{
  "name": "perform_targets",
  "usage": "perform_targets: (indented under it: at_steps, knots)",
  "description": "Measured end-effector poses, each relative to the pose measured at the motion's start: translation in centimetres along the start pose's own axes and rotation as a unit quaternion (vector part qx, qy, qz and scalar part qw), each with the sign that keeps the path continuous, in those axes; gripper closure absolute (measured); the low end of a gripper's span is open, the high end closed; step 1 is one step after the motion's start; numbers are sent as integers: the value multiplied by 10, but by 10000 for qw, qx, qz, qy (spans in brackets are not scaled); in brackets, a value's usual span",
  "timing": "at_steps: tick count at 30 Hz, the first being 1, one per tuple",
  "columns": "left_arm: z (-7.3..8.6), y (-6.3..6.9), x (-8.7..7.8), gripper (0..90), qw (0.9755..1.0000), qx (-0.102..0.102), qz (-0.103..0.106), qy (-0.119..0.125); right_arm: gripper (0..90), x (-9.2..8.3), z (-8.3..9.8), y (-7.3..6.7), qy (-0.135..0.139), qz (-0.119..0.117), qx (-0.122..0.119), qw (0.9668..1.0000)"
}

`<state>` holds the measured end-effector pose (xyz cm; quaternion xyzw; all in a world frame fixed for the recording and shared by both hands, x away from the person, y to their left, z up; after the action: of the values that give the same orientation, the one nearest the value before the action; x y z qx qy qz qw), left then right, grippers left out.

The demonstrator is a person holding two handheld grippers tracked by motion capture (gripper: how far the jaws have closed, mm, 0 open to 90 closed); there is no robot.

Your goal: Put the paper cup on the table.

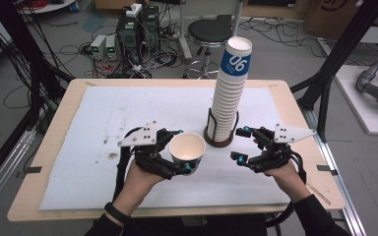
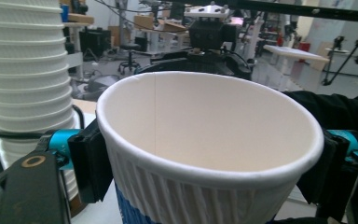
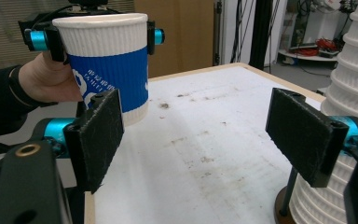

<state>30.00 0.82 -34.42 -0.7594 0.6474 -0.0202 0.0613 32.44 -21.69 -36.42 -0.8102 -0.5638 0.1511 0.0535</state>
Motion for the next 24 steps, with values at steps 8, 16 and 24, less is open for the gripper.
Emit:
perform_targets:
  at_steps: [8,16,24]
  knots:
    - [-1,-6,-8,207,9998,30,-171,-29,195,-1,0,1,-5,31,-7,10000]
    - [1,-17,-21,207,9986,86,-513,-95,195,-1,1,3,-32,80,15,10000]
    - [6,-36,-44,206,9938,122,-1090,-158,195,-1,2,5,-62,119,22,9999]
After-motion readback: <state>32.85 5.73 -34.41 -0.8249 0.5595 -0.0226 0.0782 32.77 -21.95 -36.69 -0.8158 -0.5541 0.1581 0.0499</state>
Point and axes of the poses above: each handheld gripper's, and its own axes: x roughly forward along the jaws, z roughly out of its underside, y roughly to its right, the point moved 7 cm from there along x, roughly forward along the jaws, and after that the axes turned 12 degrees about x, right-handed, at the moved point
